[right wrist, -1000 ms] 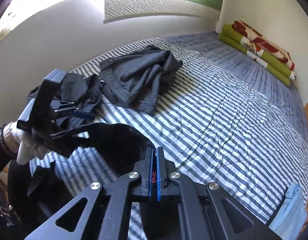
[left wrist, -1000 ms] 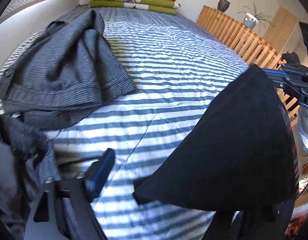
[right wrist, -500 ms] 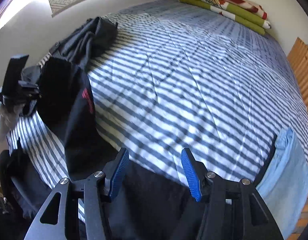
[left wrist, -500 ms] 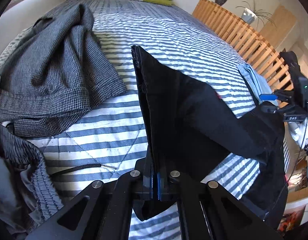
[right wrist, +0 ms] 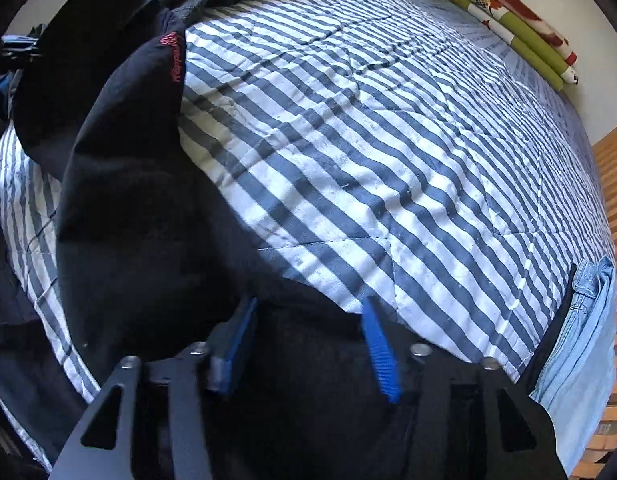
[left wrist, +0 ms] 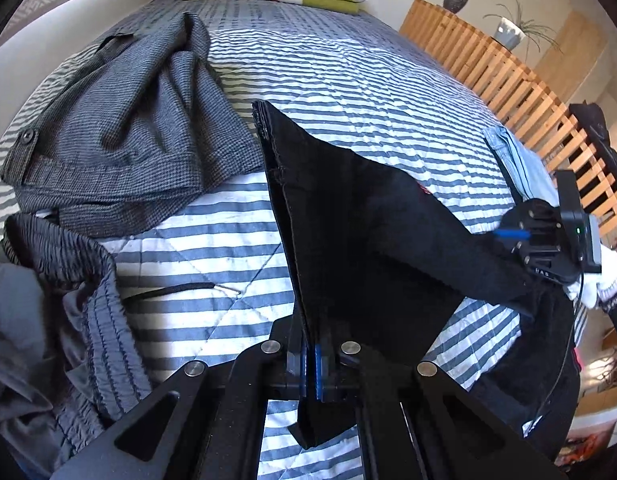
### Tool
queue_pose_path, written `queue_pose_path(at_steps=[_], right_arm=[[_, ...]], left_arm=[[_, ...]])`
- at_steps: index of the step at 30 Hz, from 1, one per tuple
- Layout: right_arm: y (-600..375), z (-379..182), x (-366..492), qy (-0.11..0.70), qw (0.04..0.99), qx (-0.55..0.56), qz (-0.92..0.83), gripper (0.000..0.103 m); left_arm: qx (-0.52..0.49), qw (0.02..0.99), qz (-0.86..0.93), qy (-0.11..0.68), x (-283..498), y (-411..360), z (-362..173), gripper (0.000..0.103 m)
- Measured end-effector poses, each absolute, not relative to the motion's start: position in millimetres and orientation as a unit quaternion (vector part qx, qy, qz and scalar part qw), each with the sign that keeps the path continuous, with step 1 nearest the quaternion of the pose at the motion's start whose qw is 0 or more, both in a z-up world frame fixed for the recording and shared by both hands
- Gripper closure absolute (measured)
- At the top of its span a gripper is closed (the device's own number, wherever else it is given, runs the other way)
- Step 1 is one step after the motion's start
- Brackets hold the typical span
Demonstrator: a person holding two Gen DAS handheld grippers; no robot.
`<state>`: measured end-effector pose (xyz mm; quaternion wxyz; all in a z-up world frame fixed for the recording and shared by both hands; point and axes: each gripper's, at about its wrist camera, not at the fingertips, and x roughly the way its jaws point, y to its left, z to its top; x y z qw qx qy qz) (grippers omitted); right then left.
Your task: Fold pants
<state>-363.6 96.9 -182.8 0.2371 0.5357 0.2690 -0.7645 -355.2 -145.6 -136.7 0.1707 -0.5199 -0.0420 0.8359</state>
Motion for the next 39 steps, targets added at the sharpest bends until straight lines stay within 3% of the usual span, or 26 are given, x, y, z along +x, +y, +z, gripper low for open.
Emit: queue_pose_path(at_steps=[5,9,12,14,16,18,19,22,26,30,32,34,37,39], right_arm=[[99.9,-147.0,-342.4,0.289,0.178,0.474,-0.812,0.101],[119.6,-86.0,-355.7,0.232,0.121,0.407,-0.875,0.101],[123.3,-78.3,-380.4,0.240,0.071,0.393,-0.885,0.100],[118.2,-96.3,-400.3,0.257,0.043,0.408,-0.875,0.098],[110.4,-119.0,-414.8,0.283,0.018,0.425,-0.860,0.096],[108.7,-132.8,-423.5,0.306,-0.016,0.440,-0.844,0.072],[112.6,-132.0,-423.4,0.296,-0.018,0.441,-0.847,0.067],[121.6,-103.8,-396.6,0.250,0.007,0.429,-0.868,0.062],[114.2,-68.1,-355.3,0.180,0.092,0.425,-0.882,0.062],[89.8,-57.7,-283.3,0.130,0.203,0.431,-0.869,0.062],[77.6,-65.2,-242.3,0.124,0.244,0.430,-0.861,0.062],[63.9,-75.7,-201.7,0.122,0.285,0.432,-0.847,0.062],[48.3,-92.6,-154.6,0.127,0.324,0.449,-0.823,0.061],[36.0,-105.4,-124.9,0.139,0.343,0.454,-0.810,0.057]], left_arm=[[-0.503,0.166,0.846,-0.061,-346.0,-164.2,-119.2,0.102],[-0.494,0.169,0.850,-0.073,-350.3,-176.2,-98.9,0.102],[-0.484,0.152,0.860,-0.058,-374.9,-172.8,-91.3,0.102],[-0.489,0.100,0.865,-0.042,-400.5,-168.6,-99.3,0.091],[-0.523,0.064,0.849,-0.039,-426.1,-168.8,-113.7,0.075],[-0.517,0.052,0.853,-0.051,-426.4,-178.2,-112.3,0.075],[-0.514,0.058,0.854,-0.057,-420.6,-182.8,-109.2,0.075],[-0.517,0.074,0.850,-0.066,-390.0,-196.5,-100.0,0.070],[-0.532,0.108,0.836,-0.073,-323.4,-204.5,-98.6,0.044],[-0.570,0.146,0.805,-0.075,-259.1,-192.9,-122.3,0.042],[-0.585,0.160,0.793,-0.066,-235.1,-183.8,-136.6,0.030],[-0.594,0.162,0.787,-0.048,-213.1,-172.7,-151.1,0.025],[-0.608,0.170,0.773,-0.060,-202.5,-164.0,-170.1,0.027],[-0.607,0.167,0.775,-0.055,-195.9,-160.2,-177.9,0.042]])
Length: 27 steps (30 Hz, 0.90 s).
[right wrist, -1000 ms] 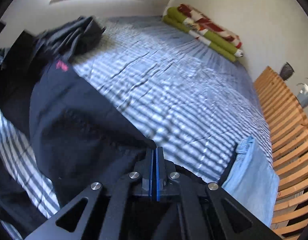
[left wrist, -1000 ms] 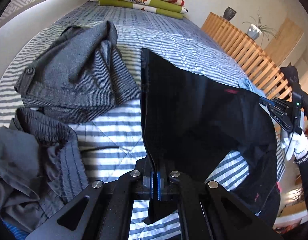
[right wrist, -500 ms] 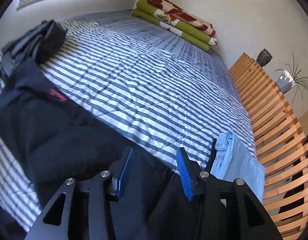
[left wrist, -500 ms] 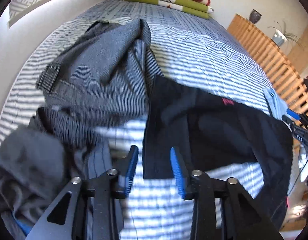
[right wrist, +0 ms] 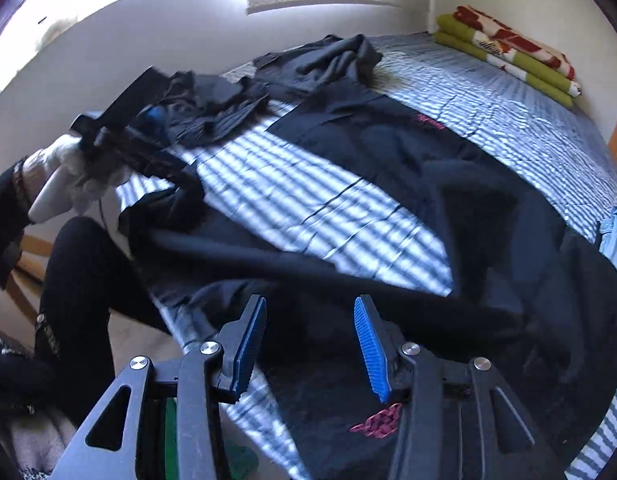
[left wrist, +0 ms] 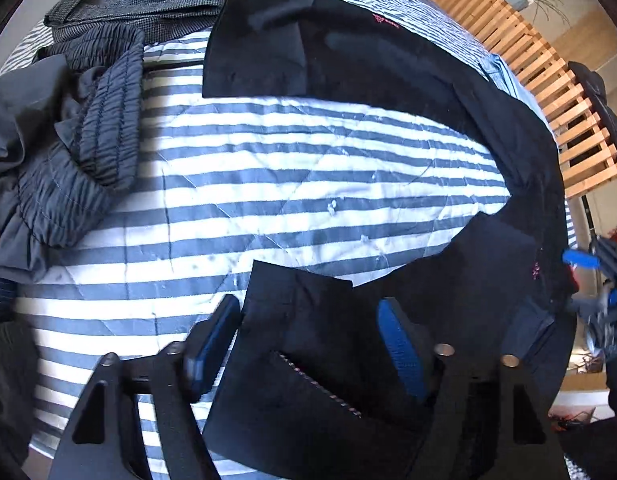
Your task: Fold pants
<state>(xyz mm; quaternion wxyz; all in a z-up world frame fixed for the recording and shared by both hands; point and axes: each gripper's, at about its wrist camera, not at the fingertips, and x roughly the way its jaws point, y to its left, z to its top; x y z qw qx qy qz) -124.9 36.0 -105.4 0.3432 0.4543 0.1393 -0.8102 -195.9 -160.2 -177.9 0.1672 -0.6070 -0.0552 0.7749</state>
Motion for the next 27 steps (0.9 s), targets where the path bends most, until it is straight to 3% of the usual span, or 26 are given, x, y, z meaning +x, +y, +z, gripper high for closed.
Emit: queue_pose_path(at_steps=[1,2,8,10,11,12,14,16,18,19,20,21,22,24,27], right_arm=[[29.6,-112.3,-113.3,0.148,0.351,0.455,-0.805,0.053],[21.6,-119.6,-102.2,0.161,0.356,0.455,-0.800,0.047],[-18.1,-160.4,-87.1,0.240,0.329,0.449,-0.795,0.047],[-22.4,-170.7,-92.7,0.251,0.305,0.454,-0.798,0.061],[-22.8,-176.2,-97.9,0.255,0.288,0.461,-0.800,0.088],[-21.9,-180.1,-103.3,0.256,0.275,0.473,-0.797,0.095],[-11.8,-175.3,-113.3,0.225,0.263,0.487,-0.802,0.096],[-2.4,-158.4,-112.0,0.205,0.264,0.479,-0.812,0.096],[3.6,-134.9,-100.9,0.192,0.280,0.461,-0.820,0.096],[3.5,-127.7,-94.9,0.184,0.295,0.457,-0.819,0.096],[1.3,-125.1,-89.6,0.183,0.309,0.458,-0.813,0.094],[-3.8,-127.8,-85.8,0.185,0.322,0.463,-0.805,0.089],[-8.7,-133.1,-80.8,0.195,0.334,0.472,-0.792,0.086],[-17.7,-143.9,-72.3,0.221,0.338,0.479,-0.779,0.069],[-9.8,-144.0,-66.7,0.215,0.334,0.476,-0.784,0.068]], left_arm=[[-0.610,0.166,0.773,-0.058,-196.8,-160.1,-182.3,0.065],[-0.613,0.168,0.769,-0.070,-197.0,-160.6,-185.4,0.081],[-0.584,0.152,0.794,-0.073,-194.5,-164.0,-164.6,0.089],[-0.569,0.143,0.807,-0.072,-194.0,-169.7,-149.2,0.090],[-0.561,0.134,0.814,-0.070,-195.2,-174.0,-139.6,0.091],[-0.550,0.124,0.823,-0.064,-196.0,-178.3,-128.5,0.092],[-0.522,0.109,0.844,-0.051,-198.9,-183.8,-103.0,0.092],[-0.499,0.102,0.860,-0.035,-204.3,-188.0,-79.4,0.092],[-0.485,0.076,0.871,-0.010,-211.6,-188.4,-68.7,0.084],[-0.488,0.057,0.871,0.001,-216.6,-192.6,-69.4,0.070],[-0.499,0.030,0.866,0.011,-223.2,-197.1,-75.3,0.047],[-0.503,0.011,0.864,0.006,-226.7,-203.4,-79.9,0.043],[-0.506,0.013,0.862,-0.004,-227.5,-208.7,-83.7,0.043],[-0.510,0.019,0.859,-0.020,-226.3,-213.1,-89.8,0.043],[-0.512,0.030,0.858,-0.017,-218.4,-214.6,-92.5,0.043]])
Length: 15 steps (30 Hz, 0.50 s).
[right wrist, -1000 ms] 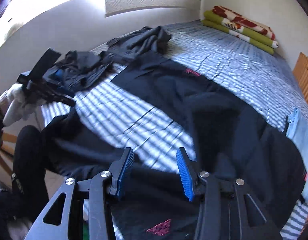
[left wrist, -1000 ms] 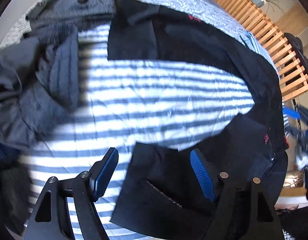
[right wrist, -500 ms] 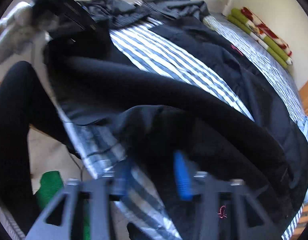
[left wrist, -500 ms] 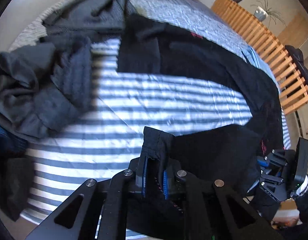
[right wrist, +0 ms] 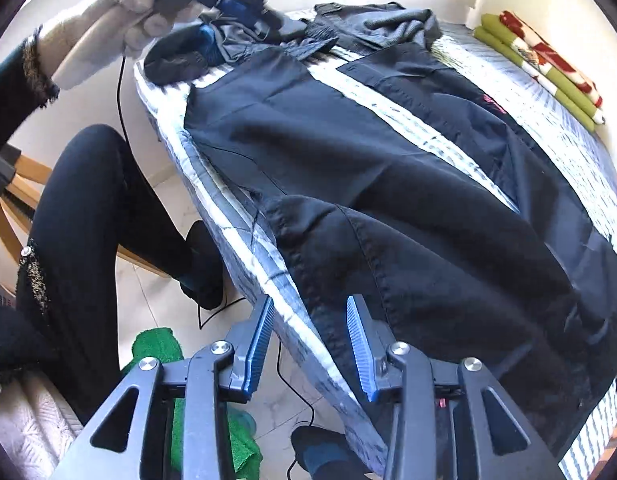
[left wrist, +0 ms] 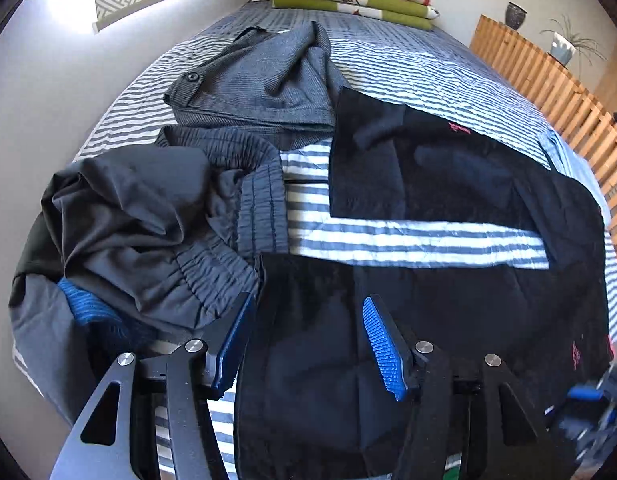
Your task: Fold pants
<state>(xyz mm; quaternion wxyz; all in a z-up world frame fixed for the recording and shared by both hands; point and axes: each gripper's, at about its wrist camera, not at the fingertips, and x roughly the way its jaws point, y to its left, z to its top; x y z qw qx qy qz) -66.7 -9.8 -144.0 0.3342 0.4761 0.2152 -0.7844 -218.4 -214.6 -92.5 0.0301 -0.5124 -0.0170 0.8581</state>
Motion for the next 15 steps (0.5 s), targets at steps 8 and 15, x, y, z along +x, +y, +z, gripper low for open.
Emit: queue_pose_path(at_steps=[8,15], right_arm=[[150.3,-107.9,-74.8,0.087,0.125,0.481,-0.863,0.063],[278.5,-118.7,-40.7,-0.005,-0.041,0.509,-0.860,0.063]], left_arm=[[-0.513,0.072,0.855,-0.015,-190.2,-205.1,-100.4,0.043],[-0.522,0.086,0.849,0.016,-144.3,-189.8,-130.0,0.043]])
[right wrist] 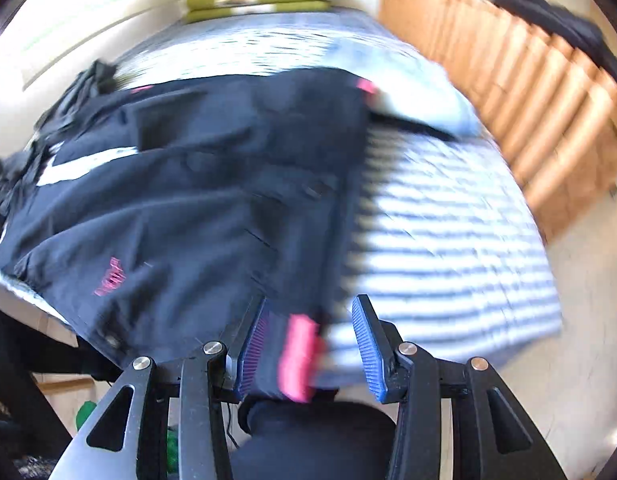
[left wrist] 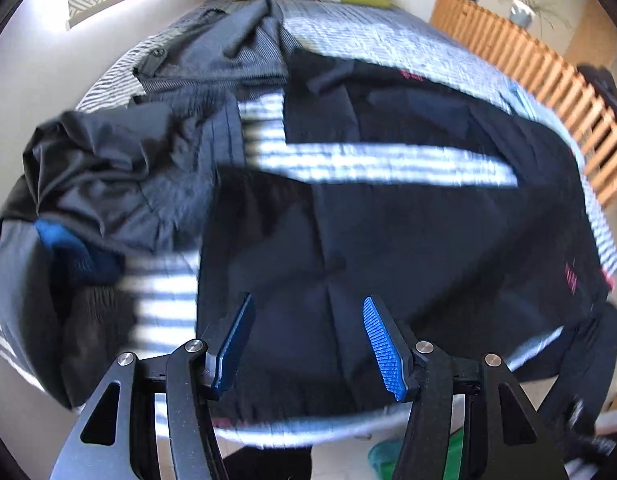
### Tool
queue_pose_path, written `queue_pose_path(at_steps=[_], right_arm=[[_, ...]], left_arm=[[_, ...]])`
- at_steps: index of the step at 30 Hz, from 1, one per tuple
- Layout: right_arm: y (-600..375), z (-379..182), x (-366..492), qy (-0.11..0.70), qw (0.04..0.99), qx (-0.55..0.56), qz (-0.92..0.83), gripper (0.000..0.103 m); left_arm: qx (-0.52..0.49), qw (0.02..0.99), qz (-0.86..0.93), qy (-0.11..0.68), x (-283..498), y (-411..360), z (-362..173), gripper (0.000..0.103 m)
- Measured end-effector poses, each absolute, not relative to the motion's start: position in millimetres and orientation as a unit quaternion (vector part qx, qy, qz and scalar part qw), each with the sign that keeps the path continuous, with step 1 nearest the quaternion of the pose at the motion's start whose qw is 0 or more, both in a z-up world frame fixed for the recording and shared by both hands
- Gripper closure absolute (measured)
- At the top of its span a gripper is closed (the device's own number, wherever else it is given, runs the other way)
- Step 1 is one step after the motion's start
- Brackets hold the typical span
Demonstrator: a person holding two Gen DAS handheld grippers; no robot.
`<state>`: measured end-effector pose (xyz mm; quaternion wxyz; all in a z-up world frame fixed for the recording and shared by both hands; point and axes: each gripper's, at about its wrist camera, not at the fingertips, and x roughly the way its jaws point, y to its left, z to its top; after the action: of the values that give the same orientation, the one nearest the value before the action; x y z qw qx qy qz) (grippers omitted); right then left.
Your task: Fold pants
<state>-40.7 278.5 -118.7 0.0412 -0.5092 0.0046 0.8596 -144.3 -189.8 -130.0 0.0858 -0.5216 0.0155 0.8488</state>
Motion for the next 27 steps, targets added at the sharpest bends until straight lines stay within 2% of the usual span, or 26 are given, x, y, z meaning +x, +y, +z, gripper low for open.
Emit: queue_pose_path(at_steps=[8,11,17,22,27], right_arm=[[296.8,-145.4,-12.7,0.072,0.038,-0.540,0.838,0.062],[283.5,-142.5,-8.2,0.031,0.040,-0.524,0.850,0.062],[228.1,-128.8,6.1,-0.098,-0.067,-0.511,0.851,0.062],[180.7,-142.9,1.6,-0.188,-0.135,-0.515,0.826,0.061],[158.7,-165.4,-3.6,-0.258,-0.159,-0.516,0.801,0.061]], left_arm=[[-0.534,0.093,0.839,0.041,-123.4,-184.4,-150.8,0.043],[-0.534,0.082,0.840,0.052,-118.8,-193.5,-151.2,0.043],[-0.531,0.088,0.841,0.062,-115.4,-197.4,-150.2,0.043],[-0.529,0.146,0.830,0.103,-96.6,-159.1,-151.7,0.041],[-0.534,0.170,0.819,0.124,-90.5,-135.2,-158.2,0.041]])
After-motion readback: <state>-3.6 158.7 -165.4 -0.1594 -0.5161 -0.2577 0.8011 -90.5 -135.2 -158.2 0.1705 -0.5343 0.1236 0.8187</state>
